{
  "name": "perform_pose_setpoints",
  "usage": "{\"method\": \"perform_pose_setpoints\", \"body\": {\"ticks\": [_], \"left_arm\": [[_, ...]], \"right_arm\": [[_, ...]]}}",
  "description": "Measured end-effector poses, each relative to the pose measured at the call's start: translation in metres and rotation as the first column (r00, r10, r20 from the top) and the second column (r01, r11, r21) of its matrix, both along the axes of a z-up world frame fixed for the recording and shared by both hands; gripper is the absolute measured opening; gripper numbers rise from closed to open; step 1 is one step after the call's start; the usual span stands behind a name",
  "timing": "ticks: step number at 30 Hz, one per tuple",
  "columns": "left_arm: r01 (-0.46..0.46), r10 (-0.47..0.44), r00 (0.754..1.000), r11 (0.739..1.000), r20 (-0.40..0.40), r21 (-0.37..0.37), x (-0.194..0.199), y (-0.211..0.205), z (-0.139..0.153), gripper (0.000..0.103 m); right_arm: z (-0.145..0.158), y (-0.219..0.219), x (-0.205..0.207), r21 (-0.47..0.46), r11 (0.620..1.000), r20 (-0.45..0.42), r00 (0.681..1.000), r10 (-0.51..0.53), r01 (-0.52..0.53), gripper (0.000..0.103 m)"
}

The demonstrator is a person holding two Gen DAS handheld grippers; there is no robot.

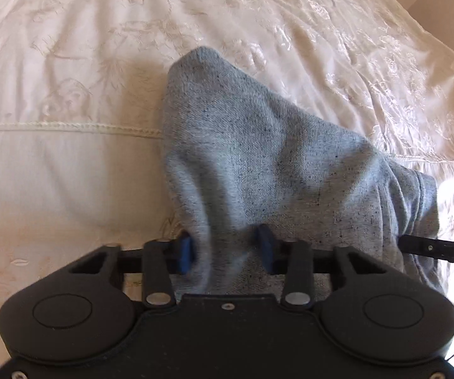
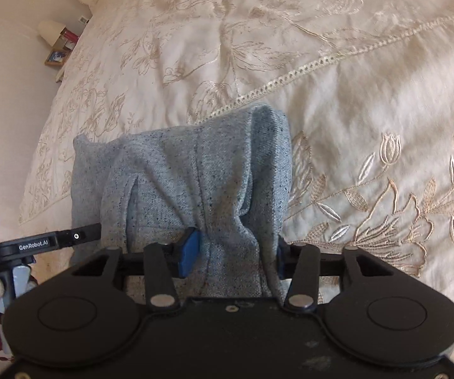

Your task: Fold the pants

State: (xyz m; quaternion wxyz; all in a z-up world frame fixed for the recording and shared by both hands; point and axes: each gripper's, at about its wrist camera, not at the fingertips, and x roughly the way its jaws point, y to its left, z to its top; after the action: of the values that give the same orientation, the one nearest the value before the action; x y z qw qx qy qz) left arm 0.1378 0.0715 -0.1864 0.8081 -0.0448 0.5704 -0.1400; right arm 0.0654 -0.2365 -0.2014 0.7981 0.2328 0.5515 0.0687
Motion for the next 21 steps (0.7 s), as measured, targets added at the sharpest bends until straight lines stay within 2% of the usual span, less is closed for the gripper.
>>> {"method": "perform_pose_setpoints", "body": {"ticks": [2, 3, 7, 9, 10, 12, 14, 17, 21], "left_arm": [[-0.018, 0.018, 0.999, 1.000, 0.031, 0.010, -0.006, 0.001, 0.012, 0.022], [-0.035, 0.034, 0.998, 0.999, 0.052, 0.013, -0.009, 0.004, 0.020, 0.014], [-0.064, 0.066, 0.988, 0.998, 0.137, -0.015, -0.015, 0.014, 0.056, 0.011], [-0.067, 0.066, 0.979, 0.998, 0.195, -0.003, -0.008, 0.017, 0.075, 0.008], [-0.069, 0.067, 0.973, 0.998, 0.222, 0.003, -0.003, 0.020, 0.082, 0.000], [-0.072, 0.073, 0.958, 0.997, 0.279, -0.017, 0.014, 0.027, 0.101, 0.000], [-0.081, 0.085, 0.946, 0.996, 0.313, -0.025, 0.034, 0.036, 0.118, 0.000], [-0.122, 0.113, 0.928, 0.992, 0.355, 0.003, 0.066, 0.047, 0.130, 0.000], [-0.178, 0.172, 0.927, 0.984, 0.332, -0.013, 0.082, 0.060, 0.126, 0.000]], "right_arm": [[0.020, 0.013, -0.001, -0.057, 0.997, 0.039, 0.998, 0.048, -0.046, 0.030], [0.030, 0.018, -0.002, -0.077, 0.995, 0.060, 0.996, 0.067, -0.063, 0.028], [0.068, 0.034, 0.007, -0.109, 0.988, 0.145, 0.981, 0.127, -0.112, 0.027], [0.085, 0.045, 0.021, -0.124, 0.982, 0.195, 0.967, 0.162, -0.139, 0.026], [0.092, 0.051, 0.031, -0.129, 0.980, 0.213, 0.962, 0.174, -0.149, 0.026], [0.105, 0.060, 0.058, -0.122, 0.978, 0.249, 0.948, 0.197, -0.171, 0.026], [0.111, 0.072, 0.085, -0.119, 0.974, 0.267, 0.939, 0.218, -0.192, 0.026], [0.108, 0.094, 0.129, -0.200, 0.956, 0.289, 0.919, 0.267, -0.215, 0.026], [0.090, 0.078, 0.160, -0.179, 0.968, 0.232, 0.949, 0.214, -0.175, 0.025]]}}
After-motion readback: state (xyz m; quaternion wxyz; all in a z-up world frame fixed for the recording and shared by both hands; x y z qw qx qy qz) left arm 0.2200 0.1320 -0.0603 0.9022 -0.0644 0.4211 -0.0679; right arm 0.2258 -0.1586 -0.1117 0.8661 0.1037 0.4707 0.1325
